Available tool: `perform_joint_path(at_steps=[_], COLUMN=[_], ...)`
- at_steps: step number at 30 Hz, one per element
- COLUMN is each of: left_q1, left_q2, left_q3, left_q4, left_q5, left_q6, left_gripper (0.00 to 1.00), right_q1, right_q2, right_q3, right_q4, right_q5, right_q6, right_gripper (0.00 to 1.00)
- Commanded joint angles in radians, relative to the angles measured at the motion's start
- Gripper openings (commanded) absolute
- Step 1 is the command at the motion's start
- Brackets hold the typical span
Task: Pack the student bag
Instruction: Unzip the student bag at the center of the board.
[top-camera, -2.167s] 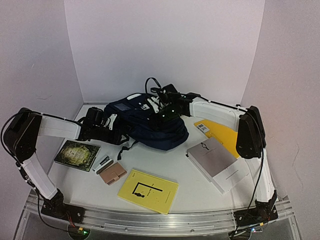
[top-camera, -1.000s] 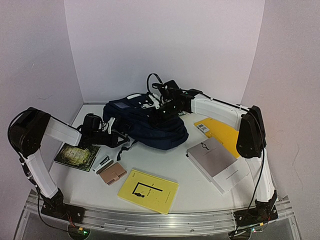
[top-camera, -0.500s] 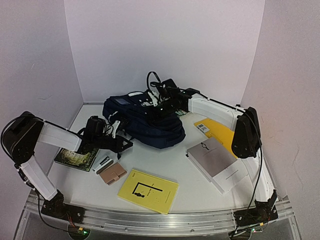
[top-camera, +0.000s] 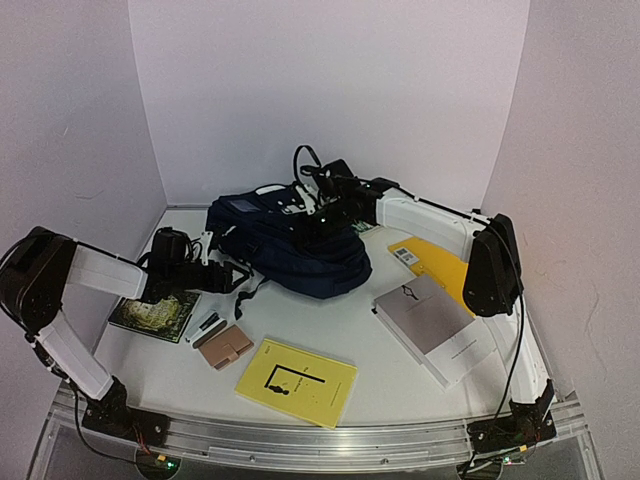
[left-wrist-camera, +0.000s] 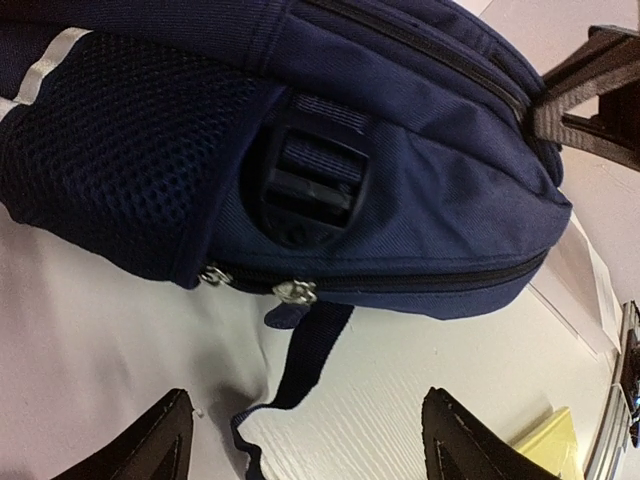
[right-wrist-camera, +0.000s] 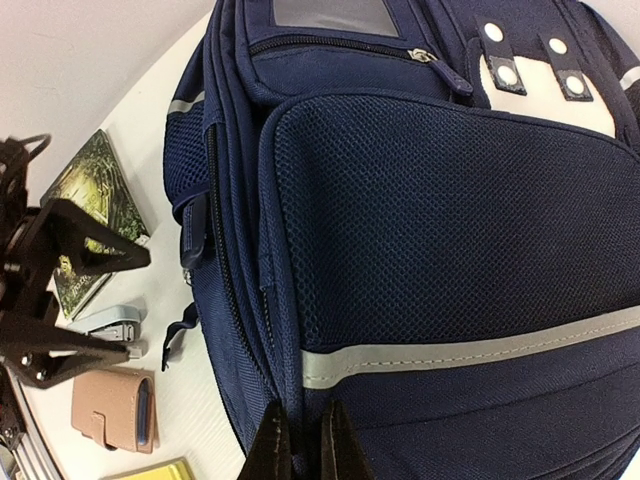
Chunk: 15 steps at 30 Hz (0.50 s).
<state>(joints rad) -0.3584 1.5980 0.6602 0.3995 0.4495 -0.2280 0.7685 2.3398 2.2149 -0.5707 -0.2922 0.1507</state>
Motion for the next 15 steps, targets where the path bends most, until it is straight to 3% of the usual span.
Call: perform_joint_path(at_steps=[1,7,15], left_q1=[0.036,0.04,0.039], left_q2=[0.088,0.205,0.303], left_q3=[0.071,0.108,0.109], left_q4=[0.067,0.194,0.357], left_q5=[0.11,0.227,0.258], left_q6=[0.002,-0.038,-0.098], left_gripper=[0.76,0.69,0.62], right_q1=[-0.006,-0.006,-0.006], right_q2=[-0.099,-0.102,-0.092], right_q3=[0.004,0.009,0.023], right_q4=[0.101,0.101,0.101], right_q5=[-0.03,-0.037,-0.053], right_q6=[0.034,0.041,0.06], right_gripper=[0.0,0.0,0.0])
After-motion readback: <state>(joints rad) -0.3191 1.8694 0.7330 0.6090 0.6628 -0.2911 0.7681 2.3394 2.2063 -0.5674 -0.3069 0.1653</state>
